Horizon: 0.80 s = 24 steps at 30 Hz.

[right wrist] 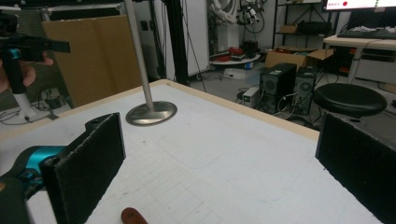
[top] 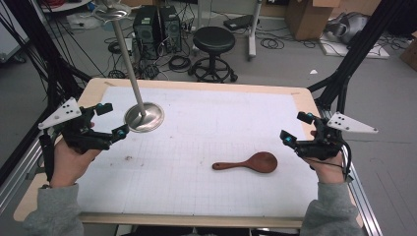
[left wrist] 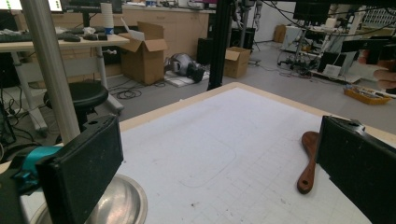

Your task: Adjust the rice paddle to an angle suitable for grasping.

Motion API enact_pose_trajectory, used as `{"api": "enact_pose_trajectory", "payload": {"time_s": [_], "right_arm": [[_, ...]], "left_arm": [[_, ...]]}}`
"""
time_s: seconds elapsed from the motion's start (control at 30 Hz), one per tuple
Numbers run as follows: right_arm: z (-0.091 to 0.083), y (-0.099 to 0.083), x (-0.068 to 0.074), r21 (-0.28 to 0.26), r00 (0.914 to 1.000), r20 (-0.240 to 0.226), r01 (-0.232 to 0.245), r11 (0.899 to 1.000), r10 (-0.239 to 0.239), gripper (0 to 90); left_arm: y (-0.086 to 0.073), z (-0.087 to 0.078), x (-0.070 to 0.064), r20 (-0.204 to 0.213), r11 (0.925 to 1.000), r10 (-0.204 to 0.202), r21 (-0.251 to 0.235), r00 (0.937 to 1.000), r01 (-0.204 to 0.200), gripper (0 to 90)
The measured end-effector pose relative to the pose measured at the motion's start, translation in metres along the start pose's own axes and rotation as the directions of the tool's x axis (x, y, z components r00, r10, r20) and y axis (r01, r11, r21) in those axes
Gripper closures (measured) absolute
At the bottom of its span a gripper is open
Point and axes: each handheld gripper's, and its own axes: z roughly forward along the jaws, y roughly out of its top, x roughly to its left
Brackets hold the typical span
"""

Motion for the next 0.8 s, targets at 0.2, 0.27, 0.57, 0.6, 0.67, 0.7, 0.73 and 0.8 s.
{"api": "enact_pose_trajectory", "payload": {"time_s": [0.2, 0.27, 0.57, 0.6, 0.67, 0.7, 0.73, 0.8], "right_arm": [[0.007, -0.001, 0.001, 0.017, 0.9993, -0.035, 0.012, 1.0, -0.011, 0.1], [0.012, -0.004, 0.003, 0.052, 0.9969, -0.078, 0.015, 0.999, -0.011, 7.2], [0.026, -0.012, 0.012, 0.118, 0.9845, -0.167, 0.074, 0.99, -0.053, 38.0], [0.027, -0.013, 0.012, 0.13, 0.9836, -0.172, 0.077, 0.988, -0.054, 41.2], [0.03, -0.016, 0.013, 0.145, 0.9822, -0.181, 0.078, 0.986, -0.051, 43.8], [0.03, -0.016, 0.013, 0.145, 0.9822, -0.181, 0.078, 0.986, -0.051, 46.7], [0.031, -0.019, 0.014, 0.151, 0.9801, -0.188, 0.093, 0.984, -0.064, 53.7], [0.034, -0.021, 0.015, 0.152, 0.9783, -0.194, 0.103, 0.983, -0.073, 59.0]], "left_arm": [[-0.002, 0.002, -0.001, -0.002, 1.0, 0.002, 0.008, 1.0, -0.002, 1.7], [-0.003, 0.004, -0.002, -0.006, 0.9999, -0.001, 0.016, 1.0, 0.001, 1.7], [-0.005, 0.003, 0.0, -0.012, 0.9998, -0.007, 0.019, 0.9999, 0.008, 1.7], [-0.005, 0.003, 0.0, -0.012, 0.9998, -0.007, 0.019, 0.9999, 0.008, 1.7], [-0.005, 0.002, 0.001, -0.009, 0.9998, -0.007, 0.018, 0.9999, 0.007, 1.7], [-0.005, 0.002, 0.001, -0.01, 0.9998, -0.006, 0.02, 0.9999, 0.006, 1.7], [-0.005, 0.002, 0.001, -0.009, 0.9998, -0.008, 0.017, 0.9999, 0.008, 1.7], [-0.004, 0.0, 0.001, -0.009, 0.9999, -0.005, 0.015, 0.9999, 0.005, 1.7]]}}
